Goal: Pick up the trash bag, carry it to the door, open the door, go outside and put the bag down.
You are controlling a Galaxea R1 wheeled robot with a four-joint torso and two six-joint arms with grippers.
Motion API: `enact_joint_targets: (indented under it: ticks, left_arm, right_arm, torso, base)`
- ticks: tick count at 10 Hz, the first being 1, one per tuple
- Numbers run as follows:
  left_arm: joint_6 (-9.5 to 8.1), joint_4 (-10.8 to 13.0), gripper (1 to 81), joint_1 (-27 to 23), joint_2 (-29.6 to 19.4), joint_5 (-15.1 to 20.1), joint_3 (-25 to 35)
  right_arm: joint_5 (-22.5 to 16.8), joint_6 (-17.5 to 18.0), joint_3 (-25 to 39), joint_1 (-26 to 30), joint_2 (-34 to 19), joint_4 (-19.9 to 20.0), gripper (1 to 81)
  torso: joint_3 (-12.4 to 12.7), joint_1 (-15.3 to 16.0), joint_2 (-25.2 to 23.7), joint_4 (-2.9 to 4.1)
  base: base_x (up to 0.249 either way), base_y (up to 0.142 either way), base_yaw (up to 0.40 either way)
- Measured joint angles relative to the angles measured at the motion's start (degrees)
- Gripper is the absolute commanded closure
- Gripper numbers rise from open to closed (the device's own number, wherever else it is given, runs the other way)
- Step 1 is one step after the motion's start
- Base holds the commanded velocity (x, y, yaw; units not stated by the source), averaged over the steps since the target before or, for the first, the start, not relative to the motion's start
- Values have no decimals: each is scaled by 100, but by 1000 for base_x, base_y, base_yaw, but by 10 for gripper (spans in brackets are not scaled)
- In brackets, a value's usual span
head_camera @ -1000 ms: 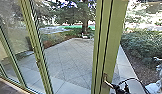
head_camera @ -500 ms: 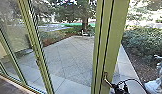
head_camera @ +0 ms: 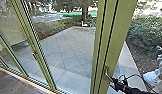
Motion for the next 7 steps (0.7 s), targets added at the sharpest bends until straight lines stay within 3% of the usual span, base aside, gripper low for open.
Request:
enact_joint_targets:
  ticks: [2,7]
  left_arm:
    - [0,0,811,-5,-27,11,0]
    - [0,2,811,-16,-29,48,-2]
  right_arm:
    - [-322,-74,68,156,-113,-6,10]
    - [-926,-199,-50,297,-149,236,10]
  torso:
    - [-127,-7,-2,-2]
    - [-129,-9,-4,-2]
  base:
    - [0,0,0]
    - [0,0,0]
